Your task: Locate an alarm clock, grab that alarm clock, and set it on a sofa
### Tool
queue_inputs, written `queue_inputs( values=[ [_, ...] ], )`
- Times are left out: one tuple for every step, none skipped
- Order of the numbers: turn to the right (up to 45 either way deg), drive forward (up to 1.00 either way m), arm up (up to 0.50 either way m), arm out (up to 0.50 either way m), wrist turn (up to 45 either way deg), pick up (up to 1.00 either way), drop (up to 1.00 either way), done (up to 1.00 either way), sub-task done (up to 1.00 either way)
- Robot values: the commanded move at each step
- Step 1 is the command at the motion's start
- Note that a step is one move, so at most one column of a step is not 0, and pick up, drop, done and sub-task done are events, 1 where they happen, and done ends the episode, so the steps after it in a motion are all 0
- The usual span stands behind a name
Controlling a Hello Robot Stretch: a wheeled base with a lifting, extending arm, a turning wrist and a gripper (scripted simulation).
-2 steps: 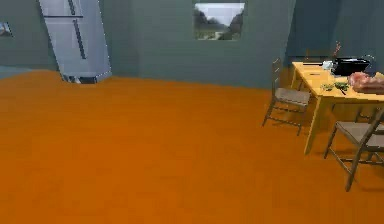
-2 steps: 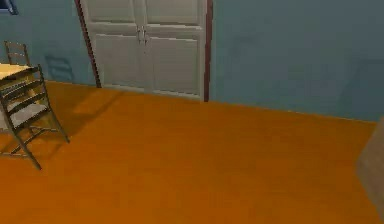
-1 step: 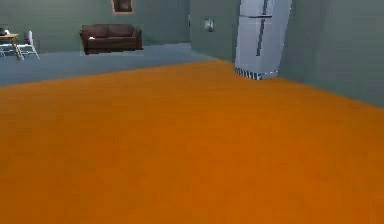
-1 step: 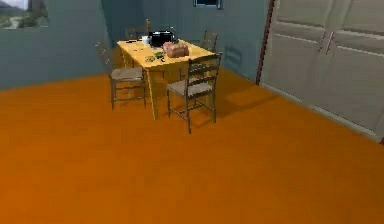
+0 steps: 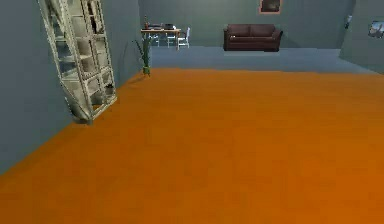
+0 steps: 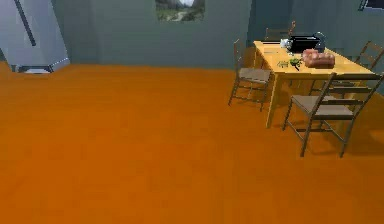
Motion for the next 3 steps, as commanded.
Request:
queue_inputs(
  values=[
    [0.0, 1.0, 0.0, 0.0, 0.0, 0.0, 0.0, 0.0, 0.0],
    [0.0, 1.0, 0.0, 0.0, 0.0, 0.0, 0.0, 0.0, 0.0],
    [-3.0, 0.0, 0.0, 0.0, 0.0, 0.0, 0.0, 0.0, 0.0]
  ],
)
